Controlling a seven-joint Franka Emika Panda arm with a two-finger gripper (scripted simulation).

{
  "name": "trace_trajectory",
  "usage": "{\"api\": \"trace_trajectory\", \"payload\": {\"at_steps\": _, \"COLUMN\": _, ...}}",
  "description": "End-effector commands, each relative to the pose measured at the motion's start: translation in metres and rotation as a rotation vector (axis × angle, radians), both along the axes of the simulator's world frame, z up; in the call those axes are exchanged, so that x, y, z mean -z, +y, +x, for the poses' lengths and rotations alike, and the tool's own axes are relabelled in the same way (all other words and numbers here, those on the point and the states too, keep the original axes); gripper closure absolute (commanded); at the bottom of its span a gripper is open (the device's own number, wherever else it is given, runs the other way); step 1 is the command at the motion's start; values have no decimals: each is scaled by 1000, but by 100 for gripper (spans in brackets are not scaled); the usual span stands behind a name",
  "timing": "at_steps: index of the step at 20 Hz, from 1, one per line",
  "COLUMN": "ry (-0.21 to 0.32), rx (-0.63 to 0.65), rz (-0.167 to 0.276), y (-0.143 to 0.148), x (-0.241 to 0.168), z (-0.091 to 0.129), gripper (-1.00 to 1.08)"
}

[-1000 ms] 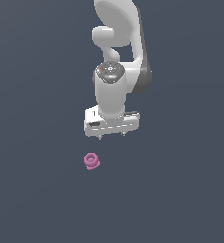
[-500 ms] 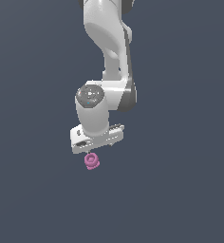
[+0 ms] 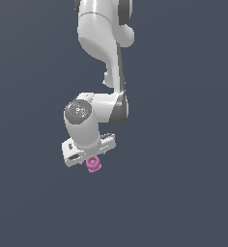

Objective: Pick up the object and move it to a goal position.

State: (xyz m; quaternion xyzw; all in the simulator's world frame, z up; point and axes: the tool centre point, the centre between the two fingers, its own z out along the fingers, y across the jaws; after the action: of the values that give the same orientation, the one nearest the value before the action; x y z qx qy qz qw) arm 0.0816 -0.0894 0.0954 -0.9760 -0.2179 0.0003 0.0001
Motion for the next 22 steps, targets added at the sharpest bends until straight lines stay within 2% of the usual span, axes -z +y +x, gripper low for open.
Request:
{"api": "trace_trajectory", "payload": {"at_steps": 1, "ry": -1, "rx": -16, "rz": 0, "y": -4, "x": 4, "z": 2, "gripper": -92}}
{"api": "trace_trajectory", "payload": {"at_steps": 9, "ry": 0, "rx": -20, "rz": 0, "y": -7, "x": 9, "z": 3, "gripper": -92}}
{"api": "trace_trajectory", "payload": {"at_steps": 17, "ry": 0, "rx": -23, "rz": 0, "y": -7, "x": 48, "z": 2, "gripper": -92}}
{"api": "trace_trajectory", "payload": {"at_steps": 22, "ry": -1, "rx": -24, "rz": 0, "y": -7, "x": 57, "z": 3, "gripper": -92}}
